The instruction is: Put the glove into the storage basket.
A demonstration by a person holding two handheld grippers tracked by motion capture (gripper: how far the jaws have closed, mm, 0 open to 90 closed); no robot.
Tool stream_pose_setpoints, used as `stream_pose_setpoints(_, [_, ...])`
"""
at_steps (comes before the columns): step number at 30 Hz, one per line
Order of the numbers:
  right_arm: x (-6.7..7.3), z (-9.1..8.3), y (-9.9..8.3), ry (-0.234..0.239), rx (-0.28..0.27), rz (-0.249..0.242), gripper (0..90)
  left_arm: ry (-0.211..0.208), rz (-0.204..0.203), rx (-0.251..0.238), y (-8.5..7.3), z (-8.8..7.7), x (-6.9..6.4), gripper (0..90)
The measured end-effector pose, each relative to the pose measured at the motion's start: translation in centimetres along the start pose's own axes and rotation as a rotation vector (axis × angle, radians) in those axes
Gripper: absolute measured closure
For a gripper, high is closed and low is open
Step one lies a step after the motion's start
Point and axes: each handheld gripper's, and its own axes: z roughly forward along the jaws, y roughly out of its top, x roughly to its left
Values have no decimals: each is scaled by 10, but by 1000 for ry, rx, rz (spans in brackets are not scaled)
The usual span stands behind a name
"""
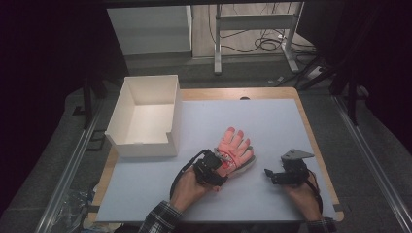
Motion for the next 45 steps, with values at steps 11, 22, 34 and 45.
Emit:
stream_pose_setpoints(11, [0, 0, 0, -1, 0, -1, 156, 42, -29, -15, 7, -19, 16, 491])
stream_pose_setpoints(22, [0, 0, 0, -1, 0, -1, 156, 55, -43, -26, 19, -34, 28, 489])
stream_pose_setpoints(34, [0, 0, 0, -1, -1, -4, 156, 80, -54, -30, 37, -52, 39, 485])
stream_pose_setpoints(45, [0, 0, 0, 0, -2, -1, 155, 81, -71, -31, 52, -71, 51, 483])
